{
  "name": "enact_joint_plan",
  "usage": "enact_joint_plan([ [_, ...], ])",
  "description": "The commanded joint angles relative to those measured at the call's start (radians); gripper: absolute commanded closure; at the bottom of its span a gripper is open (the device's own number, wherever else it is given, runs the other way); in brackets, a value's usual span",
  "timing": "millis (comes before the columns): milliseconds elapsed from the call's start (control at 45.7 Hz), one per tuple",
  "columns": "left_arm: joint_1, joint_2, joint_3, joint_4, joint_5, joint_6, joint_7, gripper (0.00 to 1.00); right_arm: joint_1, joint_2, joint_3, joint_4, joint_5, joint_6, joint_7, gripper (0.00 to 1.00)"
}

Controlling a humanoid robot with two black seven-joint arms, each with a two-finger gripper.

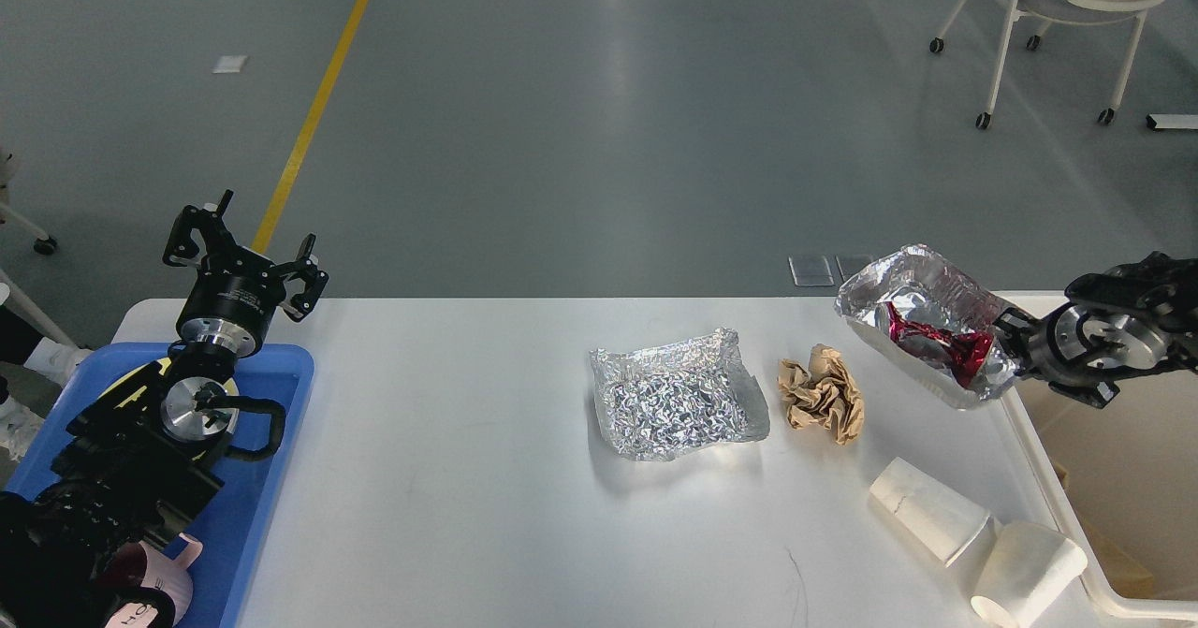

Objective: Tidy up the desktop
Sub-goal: 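Lift the foil tray and carry it toward the white bin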

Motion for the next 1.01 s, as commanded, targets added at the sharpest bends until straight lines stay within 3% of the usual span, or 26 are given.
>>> enact_joint_plan([
  [0,0.0,0.0,0.0,0.0,0.0,0.0,-0.001,0.0,0.163,-0.026,0.001,0.041,-0.091,0.123,0.002,1.0],
  [131,0.0,0.0,0.002,0.0,0.0,0.0,0.001,0.0,0.359,-0.04,0.003,0.191,-0.143,0.239,0.005,1.0],
  [372,0.0,0.0,0.002,0.0,0.001,0.0,-0.001,0.0,0.712,0.012,0.014,0.564,-0.209,0.355,0.005,1.0],
  [635,0.0,0.0,0.002,0.0,0.0,0.0,0.001,0.0,0.883,0.051,0.067,0.813,-0.203,0.401,0.001,1.0],
  [832,0.0,0.0,0.0,0.0,0.0,0.0,0.001,0.0,0.892,0.035,0.051,0.834,-0.223,0.389,-0.001,1.0],
  [985,0.0,0.0,0.0,0.0,0.0,0.0,0.001,0.01,0.824,-0.001,-0.041,0.769,-0.255,0.349,-0.001,1.0],
])
